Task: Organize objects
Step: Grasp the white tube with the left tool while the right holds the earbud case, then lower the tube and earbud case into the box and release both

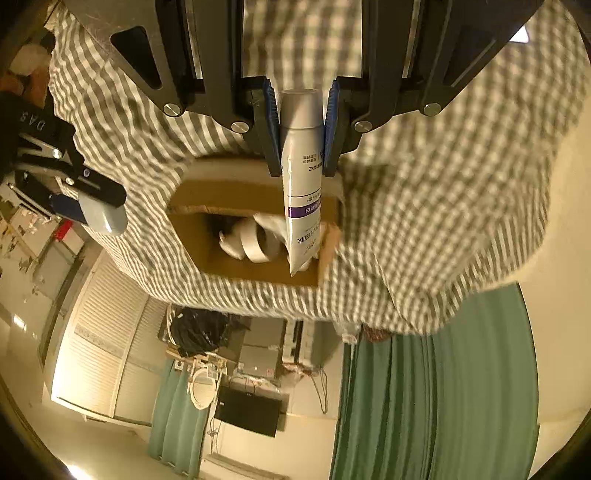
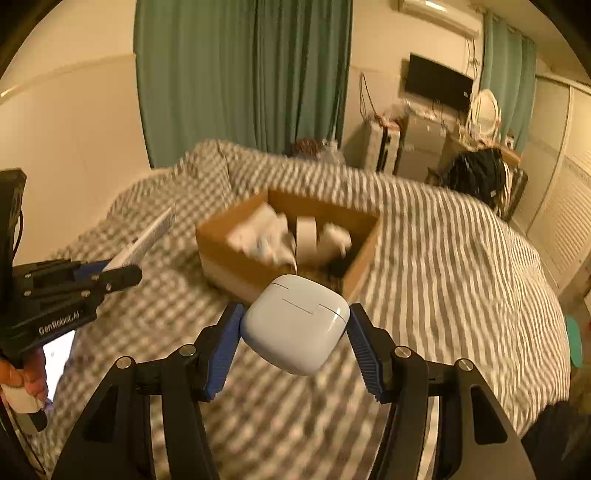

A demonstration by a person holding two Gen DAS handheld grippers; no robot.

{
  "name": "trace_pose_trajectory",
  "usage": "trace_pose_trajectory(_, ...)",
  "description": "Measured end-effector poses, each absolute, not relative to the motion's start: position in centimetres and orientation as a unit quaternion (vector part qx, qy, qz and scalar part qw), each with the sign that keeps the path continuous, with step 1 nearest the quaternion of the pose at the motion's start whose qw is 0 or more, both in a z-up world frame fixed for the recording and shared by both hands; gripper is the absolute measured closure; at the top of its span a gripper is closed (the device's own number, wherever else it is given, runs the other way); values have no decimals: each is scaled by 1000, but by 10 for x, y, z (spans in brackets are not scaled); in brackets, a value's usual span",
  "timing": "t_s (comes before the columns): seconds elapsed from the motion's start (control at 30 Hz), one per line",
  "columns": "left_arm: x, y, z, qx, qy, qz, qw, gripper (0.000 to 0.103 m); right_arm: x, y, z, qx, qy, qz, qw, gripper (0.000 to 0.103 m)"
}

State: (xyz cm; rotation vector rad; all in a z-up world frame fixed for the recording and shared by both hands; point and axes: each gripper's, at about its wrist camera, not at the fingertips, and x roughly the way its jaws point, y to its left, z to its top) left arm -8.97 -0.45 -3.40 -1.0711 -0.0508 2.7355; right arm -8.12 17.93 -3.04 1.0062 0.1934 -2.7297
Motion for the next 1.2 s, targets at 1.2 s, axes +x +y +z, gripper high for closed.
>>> trace_pose_trajectory(1.2, -274, 60, -106, -402, -10, 906, 130, 82, -315, 215, -100, 401, -18, -911, 100, 45)
